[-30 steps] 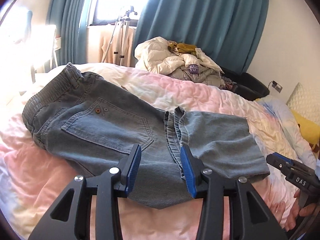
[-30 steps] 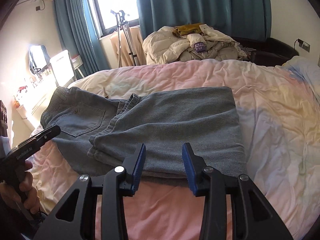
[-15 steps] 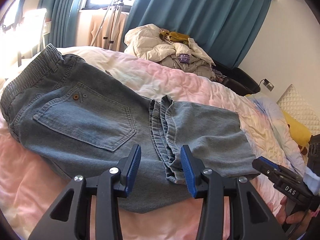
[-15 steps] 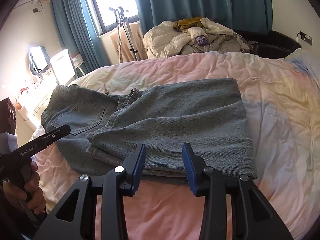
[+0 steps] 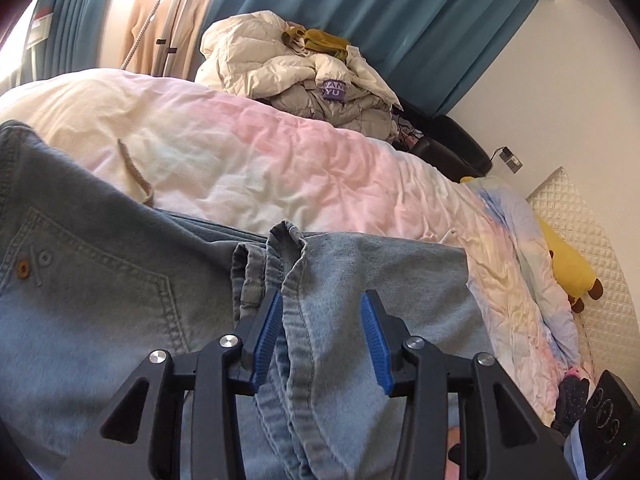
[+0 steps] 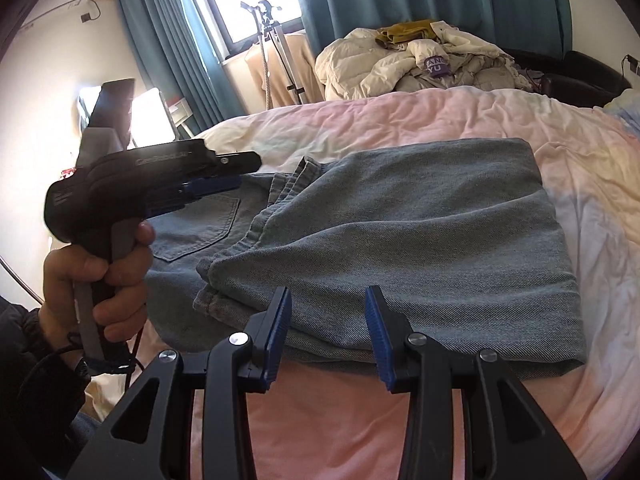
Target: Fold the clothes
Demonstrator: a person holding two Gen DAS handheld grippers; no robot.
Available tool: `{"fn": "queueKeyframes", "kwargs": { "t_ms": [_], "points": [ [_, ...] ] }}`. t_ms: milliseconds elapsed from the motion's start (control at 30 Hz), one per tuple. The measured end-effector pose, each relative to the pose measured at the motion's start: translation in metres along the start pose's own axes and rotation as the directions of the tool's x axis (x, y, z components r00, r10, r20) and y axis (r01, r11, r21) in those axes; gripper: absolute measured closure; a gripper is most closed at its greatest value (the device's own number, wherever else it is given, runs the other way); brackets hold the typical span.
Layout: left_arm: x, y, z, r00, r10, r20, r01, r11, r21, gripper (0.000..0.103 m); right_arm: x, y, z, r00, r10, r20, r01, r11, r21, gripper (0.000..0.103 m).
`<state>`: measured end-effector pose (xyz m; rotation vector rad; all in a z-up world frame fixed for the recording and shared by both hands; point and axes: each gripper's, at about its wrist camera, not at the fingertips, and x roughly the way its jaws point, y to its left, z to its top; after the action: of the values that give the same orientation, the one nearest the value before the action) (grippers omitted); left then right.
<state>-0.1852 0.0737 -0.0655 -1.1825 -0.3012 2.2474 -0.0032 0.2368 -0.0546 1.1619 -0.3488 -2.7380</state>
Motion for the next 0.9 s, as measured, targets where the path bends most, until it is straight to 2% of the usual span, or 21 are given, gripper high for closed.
{"fn": "queueKeyframes", "kwargs": {
  "t_ms": [167,267,333,500,567,633,700,900],
  "points": [
    [0.035,0.002,0.019,0.998,0.002,-0.07,-0.001,1.0,0.006,0.062,0.013,0.017,0.0,0.998,0.054,0.018,-0.053,0.997,-0.052,0.065],
    [0.053,0.01,0.028,0.993,0.036,-0.111,-0.039,0.999,-0.024,0.062,0.02,0.032,-0.001,0.996,0.088,0.026,-0.085,0.99,-0.113,0.065],
    [0.062,0.015,0.032,0.991,0.029,-0.129,-0.035,0.998,-0.045,0.062,0.025,0.043,-0.002,0.994,0.105,0.034,-0.099,0.983,-0.156,0.065],
    [0.079,0.008,0.034,0.983,0.016,-0.181,-0.014,1.0,0.014,0.063,0.039,0.055,-0.006,0.994,0.105,0.025,-0.098,0.973,-0.21,0.065],
    [0.085,0.008,0.036,0.981,0.023,-0.191,-0.021,1.0,0.014,0.07,0.045,0.055,-0.007,0.995,0.102,0.017,-0.096,0.972,-0.215,0.065],
    [0.09,0.01,0.036,0.98,0.062,-0.19,-0.061,0.998,0.009,0.089,0.051,0.056,-0.008,0.995,0.098,0.009,-0.093,0.971,-0.22,0.065],
    [0.089,0.013,0.035,0.981,0.069,-0.181,-0.069,0.998,0.007,0.099,0.055,0.055,-0.008,0.995,0.098,0.006,-0.094,0.97,-0.224,0.065],
    [0.055,0.008,0.043,0.991,0.026,-0.128,-0.027,1.0,-0.006,0.1,0.06,0.056,-0.007,0.989,0.15,0.009,-0.144,0.964,-0.225,0.065]
  ]
}}
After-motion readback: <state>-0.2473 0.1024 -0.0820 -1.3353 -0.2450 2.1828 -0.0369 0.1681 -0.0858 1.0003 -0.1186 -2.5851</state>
